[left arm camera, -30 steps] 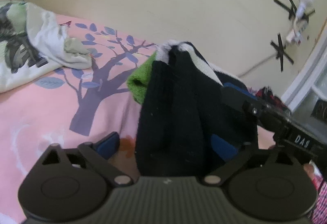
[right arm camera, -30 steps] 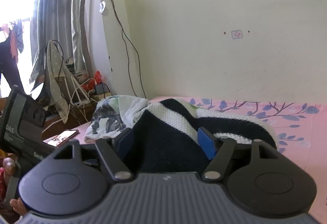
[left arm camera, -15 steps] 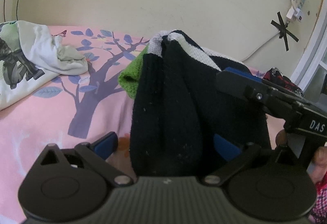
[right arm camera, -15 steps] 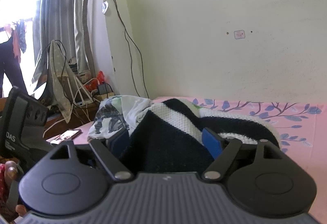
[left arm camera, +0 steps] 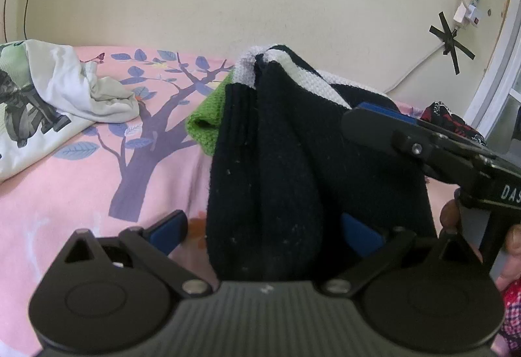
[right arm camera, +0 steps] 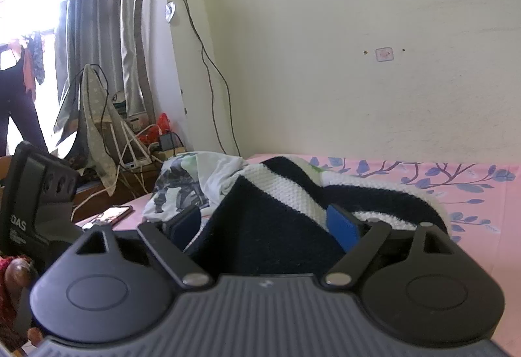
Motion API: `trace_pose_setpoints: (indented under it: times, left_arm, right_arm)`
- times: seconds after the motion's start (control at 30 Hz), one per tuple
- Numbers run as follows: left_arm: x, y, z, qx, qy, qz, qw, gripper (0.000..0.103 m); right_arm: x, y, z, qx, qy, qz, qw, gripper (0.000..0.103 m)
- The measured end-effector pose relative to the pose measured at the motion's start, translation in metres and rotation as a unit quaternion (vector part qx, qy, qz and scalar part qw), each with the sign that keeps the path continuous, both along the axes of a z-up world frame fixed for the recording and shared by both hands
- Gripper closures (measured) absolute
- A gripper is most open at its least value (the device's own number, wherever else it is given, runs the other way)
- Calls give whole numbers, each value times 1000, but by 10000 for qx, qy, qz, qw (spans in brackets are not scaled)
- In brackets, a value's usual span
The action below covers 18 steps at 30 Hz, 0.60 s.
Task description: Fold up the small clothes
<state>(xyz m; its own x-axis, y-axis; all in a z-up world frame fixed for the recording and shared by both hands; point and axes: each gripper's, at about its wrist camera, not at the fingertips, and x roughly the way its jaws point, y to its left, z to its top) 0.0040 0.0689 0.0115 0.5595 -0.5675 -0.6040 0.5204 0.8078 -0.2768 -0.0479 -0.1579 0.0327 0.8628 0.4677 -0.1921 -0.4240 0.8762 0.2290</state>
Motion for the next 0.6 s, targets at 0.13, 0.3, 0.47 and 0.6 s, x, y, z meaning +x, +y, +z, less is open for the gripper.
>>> trace_pose_setpoints:
  times: [0.13,0.3,0.47,0.6]
  left_arm:
    - [0,1,0,-28,13,-10,10000,0]
    - [2,9,0,-296,116,-8,9995,0]
    - [6,18,0,-640,235,20,9977,0]
    - [7,18,0,-702,258,41,9972,0]
  right_arm:
    - [0,1,0,1,0,-17,10000,24]
    - [0,1,0,4,1,-23,10000,23]
    - [0,2,0,2,1,-25,10000,22]
    - [0,3,0,6,0,-41,10000,22]
